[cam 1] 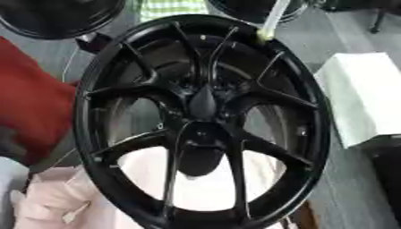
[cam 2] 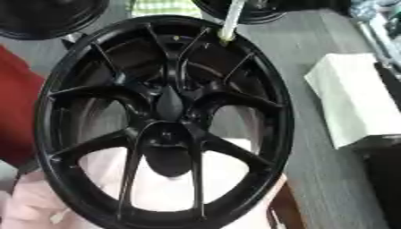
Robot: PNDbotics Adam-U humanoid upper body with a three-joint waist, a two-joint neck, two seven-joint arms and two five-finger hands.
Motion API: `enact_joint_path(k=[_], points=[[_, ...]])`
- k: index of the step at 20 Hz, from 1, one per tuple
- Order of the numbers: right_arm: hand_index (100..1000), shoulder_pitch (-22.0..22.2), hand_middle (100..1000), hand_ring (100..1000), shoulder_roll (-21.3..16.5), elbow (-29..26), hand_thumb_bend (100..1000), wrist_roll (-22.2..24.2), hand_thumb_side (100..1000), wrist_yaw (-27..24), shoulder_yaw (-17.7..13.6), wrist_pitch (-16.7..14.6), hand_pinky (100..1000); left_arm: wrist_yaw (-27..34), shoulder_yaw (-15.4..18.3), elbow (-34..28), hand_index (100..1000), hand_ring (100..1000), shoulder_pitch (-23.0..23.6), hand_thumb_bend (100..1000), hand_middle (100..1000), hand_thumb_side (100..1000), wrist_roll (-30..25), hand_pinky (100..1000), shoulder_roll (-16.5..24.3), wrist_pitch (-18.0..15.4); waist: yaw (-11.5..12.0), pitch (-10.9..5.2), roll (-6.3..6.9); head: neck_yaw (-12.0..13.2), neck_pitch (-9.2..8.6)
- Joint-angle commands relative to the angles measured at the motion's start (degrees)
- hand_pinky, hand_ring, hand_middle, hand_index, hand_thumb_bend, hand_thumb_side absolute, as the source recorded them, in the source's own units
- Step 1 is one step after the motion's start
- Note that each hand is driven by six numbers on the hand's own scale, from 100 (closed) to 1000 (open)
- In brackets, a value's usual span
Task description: Pull the pin out of the wheel hub.
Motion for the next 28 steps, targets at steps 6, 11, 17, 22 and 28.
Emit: enact_joint_path(k=[6, 11, 17, 22, 28], points=[[542, 10.0, 471, 980, -5.3, 9.5, 100, -7.7, 285, 1.9, -13.1, -4.1, 933, 0.2, 2.7, -1.7, 746, 614, -0.2, 100, 539, 716, 2.8, 622, 0.7, -1.5, -3.1, -0.54, 2.98, 5.7, -1.42], [771, 17.8, 713, 1000, 2.1, 11.7, 100, -12.4, 246, 6.6, -20.3, -6.8, 939, 0.3, 3.0, -2.0, 746, 614, -1.0, 100, 539, 705, 3.4, 623, 0.2, -2.1, -3.1, 0.55, 4.21, 6.2, -2.57], [969, 27.1, 1000, 1000, 11.5, 13.0, 100, -18.2, 264, 12.4, -20.4, -7.9, 1000, 0.6, 2.6, -2.1, 746, 614, -1.7, 100, 539, 700, 3.3, 625, 0.3, -2.4, -2.0, 0.84, 4.36, 5.0, -2.79], [983, 34.6, 1000, 1000, 18.9, 10.0, 100, -22.7, 293, 17.0, -21.2, -4.8, 1000, 1.0, 1.7, -1.9, 746, 614, -2.2, 100, 539, 707, 2.3, 626, 0.3, -2.0, -0.5, 0.59, 3.92, 3.3, -3.14], [984, 44.1, 1000, 1000, 25.1, 0.8, 100, -25.6, 199, 21.4, -23.2, -4.0, 1000, 1.2, 1.1, -1.9, 746, 614, -2.3, 100, 539, 712, 1.5, 627, 0.3, -1.7, 1.2, 0.08, 3.13, 2.1, -2.1]])
